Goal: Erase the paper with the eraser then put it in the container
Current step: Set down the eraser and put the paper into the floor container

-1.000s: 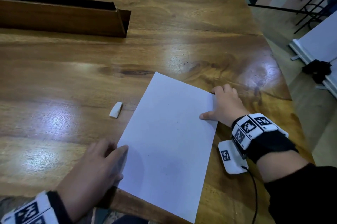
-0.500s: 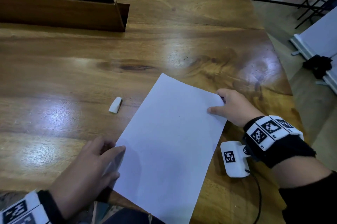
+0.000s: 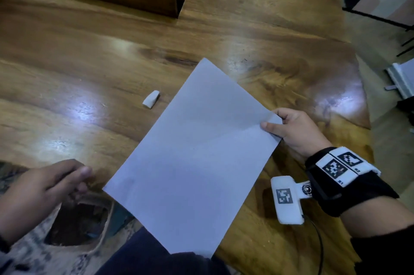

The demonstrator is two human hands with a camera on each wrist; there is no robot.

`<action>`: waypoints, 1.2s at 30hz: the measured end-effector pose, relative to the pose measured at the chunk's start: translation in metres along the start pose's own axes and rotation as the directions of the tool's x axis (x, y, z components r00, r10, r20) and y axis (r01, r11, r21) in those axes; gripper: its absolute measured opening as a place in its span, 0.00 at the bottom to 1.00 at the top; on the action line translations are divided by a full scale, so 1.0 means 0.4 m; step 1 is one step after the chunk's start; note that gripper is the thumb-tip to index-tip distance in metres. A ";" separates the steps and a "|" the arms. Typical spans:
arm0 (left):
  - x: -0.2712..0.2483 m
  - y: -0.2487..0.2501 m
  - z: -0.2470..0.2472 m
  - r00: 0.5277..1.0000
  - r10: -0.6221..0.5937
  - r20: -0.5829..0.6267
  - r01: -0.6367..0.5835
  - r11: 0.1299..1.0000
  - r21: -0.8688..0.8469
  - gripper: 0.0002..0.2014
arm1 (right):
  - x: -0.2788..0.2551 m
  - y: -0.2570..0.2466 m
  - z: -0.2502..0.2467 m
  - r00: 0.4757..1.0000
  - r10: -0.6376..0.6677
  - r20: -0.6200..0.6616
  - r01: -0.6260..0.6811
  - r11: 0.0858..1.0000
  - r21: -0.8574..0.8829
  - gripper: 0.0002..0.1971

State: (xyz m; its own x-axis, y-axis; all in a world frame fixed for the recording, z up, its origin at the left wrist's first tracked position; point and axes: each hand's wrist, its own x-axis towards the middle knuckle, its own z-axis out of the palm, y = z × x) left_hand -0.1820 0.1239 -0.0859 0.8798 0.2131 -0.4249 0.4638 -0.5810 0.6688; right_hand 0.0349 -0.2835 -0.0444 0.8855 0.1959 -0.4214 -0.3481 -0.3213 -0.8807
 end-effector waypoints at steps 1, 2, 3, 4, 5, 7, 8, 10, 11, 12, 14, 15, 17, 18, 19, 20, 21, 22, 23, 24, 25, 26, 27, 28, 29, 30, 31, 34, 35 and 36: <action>-0.015 0.000 0.012 1.000 -0.024 0.013 0.025 0.996 -0.090 0.31 | 0.000 -0.004 0.009 1.000 -0.013 0.009 0.013 1.000 0.015 0.06; -0.029 0.010 0.028 0.998 -0.046 0.043 0.053 0.981 -0.187 0.32 | 0.000 -0.006 0.019 0.999 -0.027 0.018 0.026 0.999 0.032 0.06; -0.039 0.026 0.045 0.994 -0.073 0.080 0.094 0.948 -0.305 0.29 | 0.000 -0.009 0.032 0.999 -0.039 0.028 0.038 0.998 0.045 0.06; -0.051 0.047 0.054 0.988 -0.090 0.127 0.136 0.895 -0.424 0.25 | -0.001 -0.012 0.046 0.998 -0.052 0.040 0.049 0.997 0.062 0.06; -0.062 0.060 0.061 0.985 -0.093 0.147 0.156 0.849 -0.506 0.22 | 0.000 -0.016 0.062 0.997 -0.061 0.056 0.057 0.995 0.076 0.07; -0.082 0.055 0.064 0.989 -0.111 0.099 0.148 0.823 -0.549 0.28 | 0.002 -0.025 0.096 0.993 -0.076 0.090 0.068 0.993 0.094 0.07; -0.092 0.048 0.063 0.990 -0.133 0.048 0.138 0.832 -0.537 0.30 | 0.003 -0.030 0.113 0.991 -0.079 0.107 0.068 0.993 0.100 0.07; -0.113 0.024 0.056 0.986 -0.164 -0.016 0.132 0.846 -0.517 0.35 | 0.002 -0.037 0.148 0.987 -0.066 0.147 0.049 0.992 0.119 0.08; -0.122 0.016 0.052 0.985 -0.173 -0.014 0.141 0.843 -0.519 0.37 | 0.002 -0.038 0.164 0.985 -0.055 0.166 0.035 0.992 0.125 0.09; -0.134 0.010 0.049 0.983 -0.184 0.009 0.160 0.833 -0.530 0.37 | 0.000 -0.037 0.181 0.982 -0.042 0.186 0.018 0.992 0.128 0.09; -0.158 -0.002 0.045 0.980 -0.182 0.079 0.194 0.795 -0.574 0.37 | -0.007 -0.035 0.220 0.975 -0.016 0.223 -0.013 0.992 0.129 0.10; -0.169 -0.013 0.044 0.979 -0.176 0.105 0.204 0.778 -0.595 0.37 | -0.013 -0.036 0.242 0.970 -0.008 0.241 -0.025 0.991 0.134 0.10; -0.198 -0.040 0.033 0.975 -0.186 0.118 0.218 0.724 -0.654 0.39 | -0.029 -0.040 0.292 0.955 -0.003 0.298 -0.041 0.989 0.141 0.10; -0.217 -0.055 0.025 0.974 -0.197 0.116 0.223 0.702 -0.677 0.39 | -0.042 -0.042 0.321 0.944 -0.002 0.331 -0.042 0.991 0.126 0.10; -0.236 -0.077 0.013 0.971 -0.214 0.108 0.229 0.691 -0.686 0.38 | -0.056 -0.046 0.352 0.932 -0.009 0.361 -0.023 0.996 0.084 0.09; -0.260 -0.094 -0.002 0.966 -0.240 0.100 0.241 0.681 -0.692 0.36 | -0.070 -0.048 0.385 0.920 -0.021 0.391 0.017 1.000 0.016 0.08; -0.283 -0.119 -0.019 0.957 -0.274 0.091 0.258 0.668 -0.698 0.33 | -0.084 -0.051 0.417 0.906 -0.041 0.422 0.084 0.993 -0.084 0.08; -0.311 -0.149 -0.038 0.946 -0.315 0.078 0.275 0.649 -0.709 0.31 | -0.094 -0.050 0.454 0.889 -0.063 0.453 0.169 0.966 -0.197 0.07; -0.337 -0.183 -0.057 0.935 -0.348 0.063 0.288 0.647 -0.706 0.33 | -0.105 -0.051 0.493 0.872 -0.090 0.482 0.258 0.919 -0.296 0.07; -0.362 -0.221 -0.074 0.922 -0.386 0.043 0.310 0.664 -0.680 0.35 | -0.119 -0.051 0.535 0.850 -0.117 0.514 0.338 0.868 -0.363 0.07; -0.387 -0.256 -0.090 0.907 -0.420 0.032 0.337 0.679 -0.653 0.38 | -0.136 -0.051 0.578 0.822 -0.143 0.552 0.412 0.818 -0.402 0.06; -0.413 -0.285 -0.103 0.889 -0.457 0.036 0.370 0.671 -0.643 0.39 | -0.154 -0.048 0.621 0.788 -0.171 0.592 0.486 0.763 -0.426 0.05; -0.437 -0.316 -0.114 0.872 -0.487 0.051 0.397 0.642 -0.656 0.38 | -0.175 -0.044 0.665 0.752 -0.187 0.632 0.553 0.701 -0.450 0.05; -0.457 -0.346 -0.123 0.857 -0.511 0.067 0.419 0.616 -0.667 0.37 | -0.196 -0.039 0.708 0.715 -0.193 0.672 0.611 0.640 -0.466 0.05; -0.473 -0.378 -0.130 0.842 -0.534 0.074 0.438 0.597 -0.672 0.35 | -0.216 -0.031 0.748 0.683 -0.191 0.705 0.656 0.584 -0.478 0.05; -0.485 -0.405 -0.136 0.833 -0.545 0.089 0.453 0.583 -0.674 0.34 | -0.230 -0.017 0.789 0.657 -0.182 0.732 0.691 0.533 -0.487 0.05; -0.496 -0.435 -0.138 0.828 -0.550 0.108 0.467 0.571 -0.675 0.34 | -0.243 -0.004 0.828 0.636 -0.175 0.751 0.720 0.485 -0.496 0.07; -0.523 -0.536 -0.134 0.811 -0.568 0.138 0.499 0.551 -0.668 0.37 | -0.251 0.058 0.947 0.608 -0.170 0.776 0.772 0.356 -0.527 0.15; -0.529 -0.574 -0.127 0.798 -0.591 0.121 0.508 0.551 -0.662 0.35 | -0.247 0.080 0.984 0.605 -0.162 0.780 0.779 0.326 -0.536 0.13; -0.532 -0.610 -0.117 0.782 -0.614 0.110 0.519 0.543 -0.660 0.30 | -0.241 0.103 1.020 0.606 -0.146 0.782 0.781 0.298 -0.549 0.11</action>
State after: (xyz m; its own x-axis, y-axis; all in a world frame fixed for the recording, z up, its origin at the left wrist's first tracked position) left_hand -0.4773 0.2573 -0.1302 0.3919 0.4372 -0.8095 0.7771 0.3136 0.5456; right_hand -0.1902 0.0623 -0.1284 0.3463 0.8904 -0.2954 0.7568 -0.4513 -0.4728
